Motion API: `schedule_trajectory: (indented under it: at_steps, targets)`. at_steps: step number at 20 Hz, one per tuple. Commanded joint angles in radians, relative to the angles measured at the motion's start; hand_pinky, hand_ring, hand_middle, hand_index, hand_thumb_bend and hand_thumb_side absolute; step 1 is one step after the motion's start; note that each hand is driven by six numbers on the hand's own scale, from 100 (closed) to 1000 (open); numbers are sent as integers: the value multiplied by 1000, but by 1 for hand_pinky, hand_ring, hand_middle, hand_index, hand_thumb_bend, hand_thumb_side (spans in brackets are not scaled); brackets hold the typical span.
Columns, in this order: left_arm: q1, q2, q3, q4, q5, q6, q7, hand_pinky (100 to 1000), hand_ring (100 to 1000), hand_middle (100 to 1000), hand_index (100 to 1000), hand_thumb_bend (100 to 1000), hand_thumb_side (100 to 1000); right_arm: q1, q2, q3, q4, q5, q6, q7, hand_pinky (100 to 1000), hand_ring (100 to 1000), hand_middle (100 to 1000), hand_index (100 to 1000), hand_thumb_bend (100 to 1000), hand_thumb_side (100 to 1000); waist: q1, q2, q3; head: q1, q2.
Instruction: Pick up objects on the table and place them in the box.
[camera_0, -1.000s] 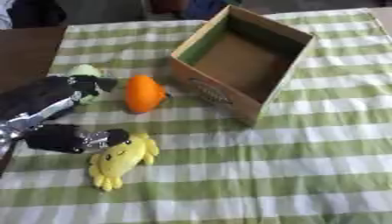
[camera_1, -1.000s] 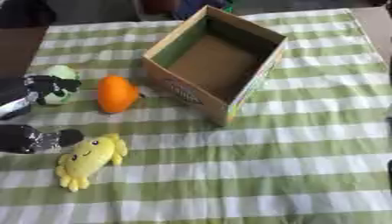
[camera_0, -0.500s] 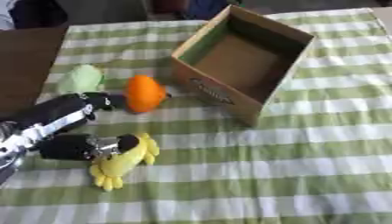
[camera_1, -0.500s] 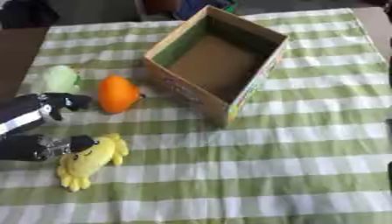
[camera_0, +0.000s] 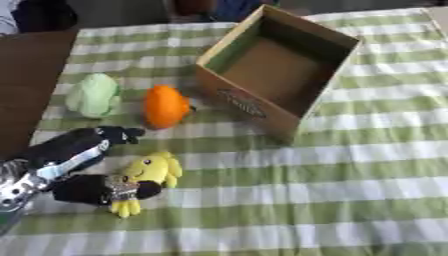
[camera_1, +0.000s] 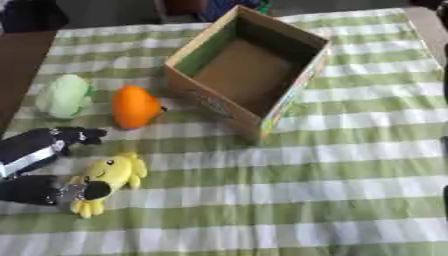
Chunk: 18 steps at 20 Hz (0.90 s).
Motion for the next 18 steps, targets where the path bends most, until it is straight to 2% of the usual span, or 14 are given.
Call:
schedule_trajectory:
  at_steps: [1,13,18]
  targets:
    - [-1,35,-5,-16,-38,16,-10,738,891,827,993,773,952,-8,-12,-3,-19,4,-2,7,748,735,553,851,100,961,-2,-14,0,4,4]
    - [1,15,-27,-12,-206,29,-2,738,897,812,956,766,936,1,-4,-3,-19,3,2,13,750,733,545,845,100,965,0,-11,-5,10,2]
    - [-8,-2,-39,16,-249,11,-13,726,890,796,922,709,962,2,-2,-3,-19,2,2,16,750,733,544,845,100,965,-2,-7,-8,11,2]
